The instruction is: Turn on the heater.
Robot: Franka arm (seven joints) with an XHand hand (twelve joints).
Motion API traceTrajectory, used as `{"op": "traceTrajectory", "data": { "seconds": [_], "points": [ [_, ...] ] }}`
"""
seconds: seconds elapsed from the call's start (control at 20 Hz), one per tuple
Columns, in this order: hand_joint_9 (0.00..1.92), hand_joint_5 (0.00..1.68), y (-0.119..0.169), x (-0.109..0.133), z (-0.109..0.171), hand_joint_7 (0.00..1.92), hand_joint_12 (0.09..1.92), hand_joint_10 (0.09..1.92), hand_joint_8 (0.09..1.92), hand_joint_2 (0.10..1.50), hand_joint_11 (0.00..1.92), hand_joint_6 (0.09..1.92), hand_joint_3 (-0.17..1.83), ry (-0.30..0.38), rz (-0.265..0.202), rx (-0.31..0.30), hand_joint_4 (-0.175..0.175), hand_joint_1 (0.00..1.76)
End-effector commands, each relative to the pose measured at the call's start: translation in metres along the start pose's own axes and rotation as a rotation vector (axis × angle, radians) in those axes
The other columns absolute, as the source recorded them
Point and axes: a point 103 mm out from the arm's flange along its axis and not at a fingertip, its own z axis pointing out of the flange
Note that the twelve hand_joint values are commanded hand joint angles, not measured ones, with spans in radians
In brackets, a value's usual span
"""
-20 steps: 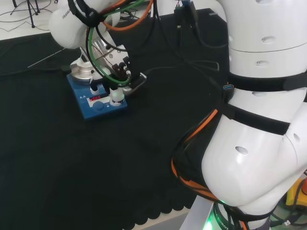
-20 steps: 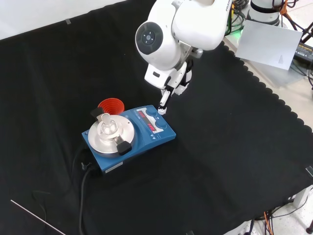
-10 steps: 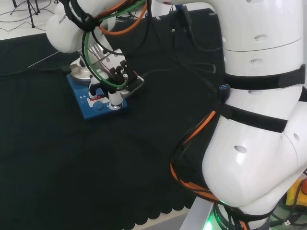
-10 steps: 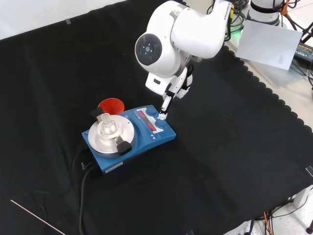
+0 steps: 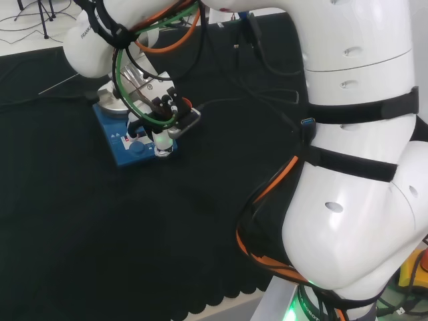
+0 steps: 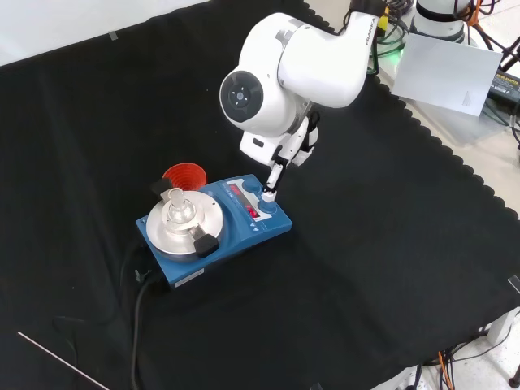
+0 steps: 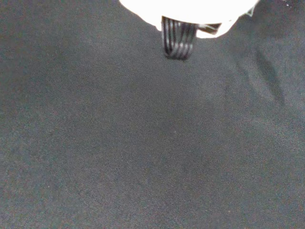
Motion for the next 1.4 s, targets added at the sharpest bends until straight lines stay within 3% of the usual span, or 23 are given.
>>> {"op": "traceTrajectory", "data": {
  "seconds": [0.05, 1.4],
  "points": [
    [1.92, 0.32, 0.001, -0.001, 0.003, 1.7, 1.43, 1.02, 1.46, 0.68, 1.92, 0.19, 1.03, 0.002, 0.004, 0.011, -0.01, 1.47],
    [1.92, 0.35, 0.011, -0.005, 0.011, 1.7, 1.43, 1.02, 1.46, 0.68, 1.92, 0.19, 1.04, 0.022, 0.001, 0.031, -0.014, 1.47]
  ]
}}
